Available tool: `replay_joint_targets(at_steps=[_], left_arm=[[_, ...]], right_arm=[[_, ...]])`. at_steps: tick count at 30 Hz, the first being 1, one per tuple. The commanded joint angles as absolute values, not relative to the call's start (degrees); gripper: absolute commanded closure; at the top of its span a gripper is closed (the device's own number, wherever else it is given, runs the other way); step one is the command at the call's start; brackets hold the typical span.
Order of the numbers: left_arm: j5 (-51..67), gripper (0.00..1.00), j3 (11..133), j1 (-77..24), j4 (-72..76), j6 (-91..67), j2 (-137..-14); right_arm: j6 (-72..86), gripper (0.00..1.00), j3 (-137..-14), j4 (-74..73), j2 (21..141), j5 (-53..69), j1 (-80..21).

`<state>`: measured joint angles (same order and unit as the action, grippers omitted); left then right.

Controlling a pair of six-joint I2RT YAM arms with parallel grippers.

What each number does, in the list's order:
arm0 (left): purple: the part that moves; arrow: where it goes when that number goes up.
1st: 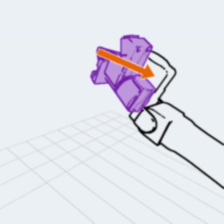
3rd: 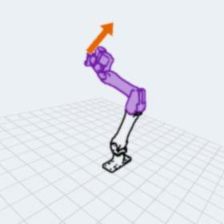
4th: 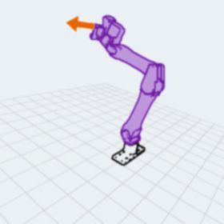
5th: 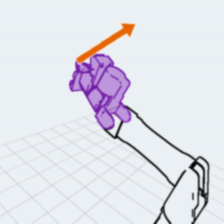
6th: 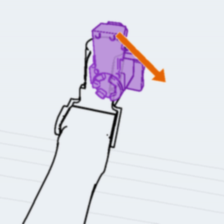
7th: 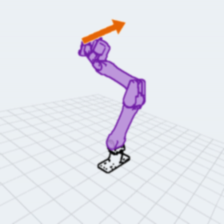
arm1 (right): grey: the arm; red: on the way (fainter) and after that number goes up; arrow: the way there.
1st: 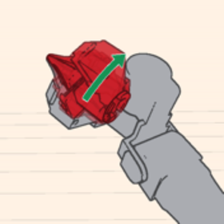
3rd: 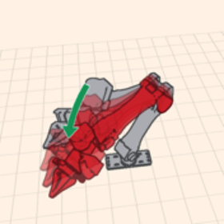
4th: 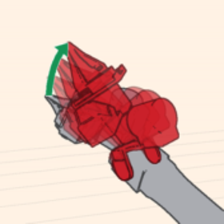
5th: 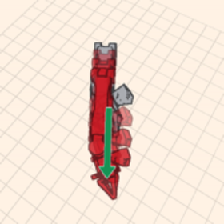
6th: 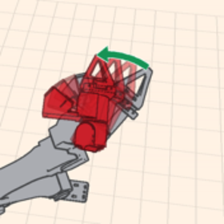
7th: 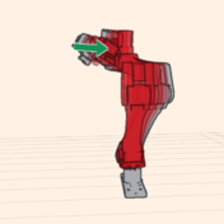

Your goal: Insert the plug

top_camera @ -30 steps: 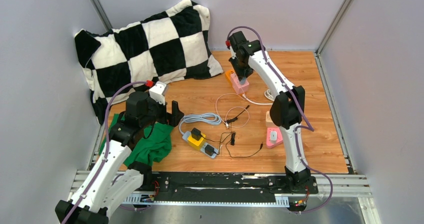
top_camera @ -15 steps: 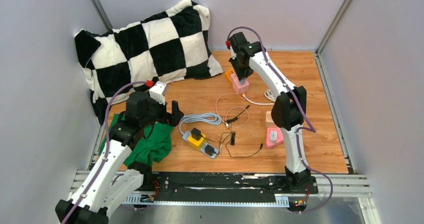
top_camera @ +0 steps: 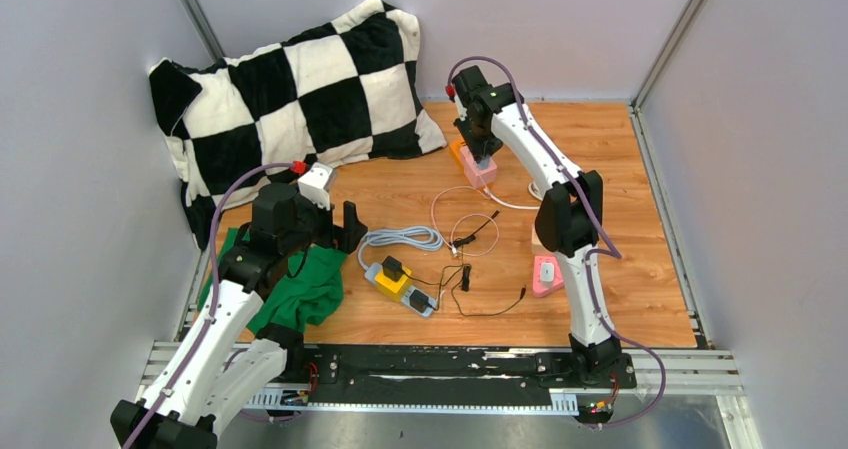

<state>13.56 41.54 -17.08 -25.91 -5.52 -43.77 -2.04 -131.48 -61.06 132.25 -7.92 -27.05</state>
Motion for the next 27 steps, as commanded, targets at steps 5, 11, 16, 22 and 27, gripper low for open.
replay_joint_targets(at_steps=[5,11,16,22,27], left_arm=[[12.7,0.0,41.5,-17.5,-26.1,-5.5,-43.8],[13.5,0.0,41.5,-17.5,-25.2,-6.7,-44.1],[14.1,0.0,43.4,-17.5,-25.4,-7.5,-45.3],[16.3,0.0,46.8,-17.5,-25.1,-9.9,-46.3],[17.2,0.0,50.9,-17.5,-25.3,-11.7,-46.7]], right_arm=[[-0.4,1.0,-124.5,-62.1,141.2,-3.4,-27.5],[1.5,0.77,-131.5,-62.0,137.6,-3.2,-26.7],[2.3,0.52,-135.4,-61.5,132.7,-2.9,-26.0],[3.7,0.28,-132.0,-60.9,124.3,-3.4,-25.2],[4.9,0.0,-122.7,-59.1,114.4,-3.5,-25.2]])
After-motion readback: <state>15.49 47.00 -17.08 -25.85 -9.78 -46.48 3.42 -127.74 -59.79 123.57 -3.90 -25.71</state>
